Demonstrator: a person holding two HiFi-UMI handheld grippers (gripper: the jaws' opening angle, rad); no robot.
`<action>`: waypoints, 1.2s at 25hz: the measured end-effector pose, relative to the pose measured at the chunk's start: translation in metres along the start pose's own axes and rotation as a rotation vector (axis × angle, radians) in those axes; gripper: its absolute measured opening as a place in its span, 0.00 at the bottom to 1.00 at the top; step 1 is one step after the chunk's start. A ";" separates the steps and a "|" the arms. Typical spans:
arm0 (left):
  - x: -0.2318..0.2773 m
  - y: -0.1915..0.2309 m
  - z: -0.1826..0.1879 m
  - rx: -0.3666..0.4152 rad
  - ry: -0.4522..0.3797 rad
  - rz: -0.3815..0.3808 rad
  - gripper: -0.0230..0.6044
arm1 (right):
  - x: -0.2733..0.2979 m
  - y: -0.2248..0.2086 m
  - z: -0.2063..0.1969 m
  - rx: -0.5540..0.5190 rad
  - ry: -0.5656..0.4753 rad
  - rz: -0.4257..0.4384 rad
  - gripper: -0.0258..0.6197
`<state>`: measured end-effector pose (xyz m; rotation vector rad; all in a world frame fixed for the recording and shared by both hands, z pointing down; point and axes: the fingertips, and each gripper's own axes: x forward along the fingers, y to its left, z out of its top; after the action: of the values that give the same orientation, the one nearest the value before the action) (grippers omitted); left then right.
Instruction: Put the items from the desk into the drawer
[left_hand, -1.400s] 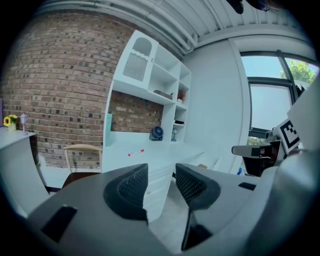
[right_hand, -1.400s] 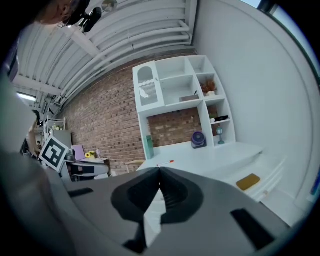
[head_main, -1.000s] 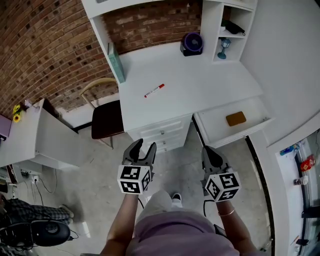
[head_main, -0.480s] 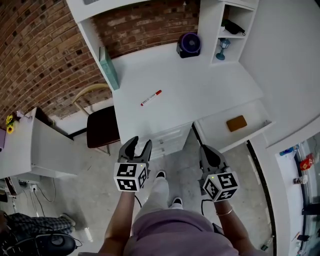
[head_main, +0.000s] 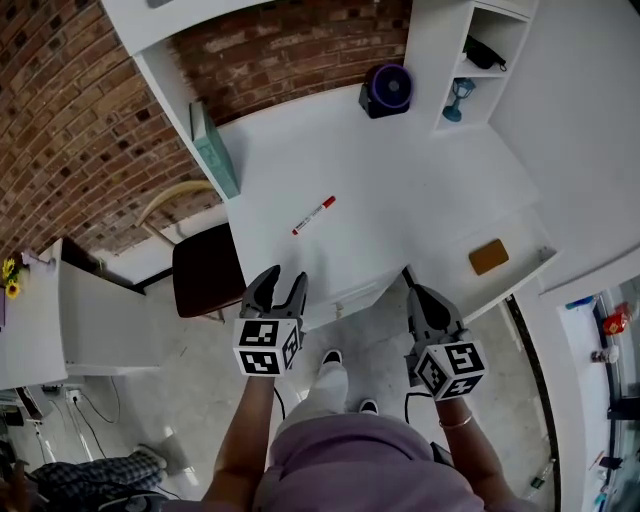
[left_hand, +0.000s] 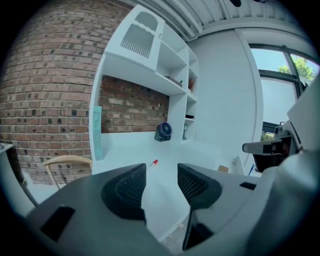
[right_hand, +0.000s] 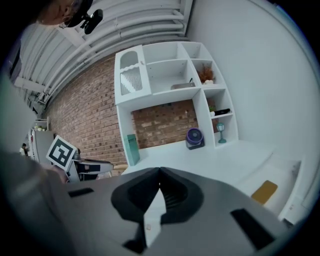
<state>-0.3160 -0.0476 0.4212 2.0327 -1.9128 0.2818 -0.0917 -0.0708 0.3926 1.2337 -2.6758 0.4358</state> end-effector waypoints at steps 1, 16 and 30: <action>0.007 0.005 0.002 0.003 0.003 -0.006 0.35 | 0.006 0.000 0.001 0.003 0.000 -0.008 0.04; 0.096 0.043 0.010 0.078 0.084 -0.110 0.35 | 0.052 -0.014 -0.002 0.055 0.035 -0.139 0.04; 0.164 0.055 -0.016 0.153 0.210 -0.171 0.34 | 0.070 -0.033 -0.014 0.089 0.078 -0.213 0.04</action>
<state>-0.3571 -0.1960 0.5018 2.1511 -1.6259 0.5897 -0.1118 -0.1367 0.4312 1.4752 -2.4514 0.5635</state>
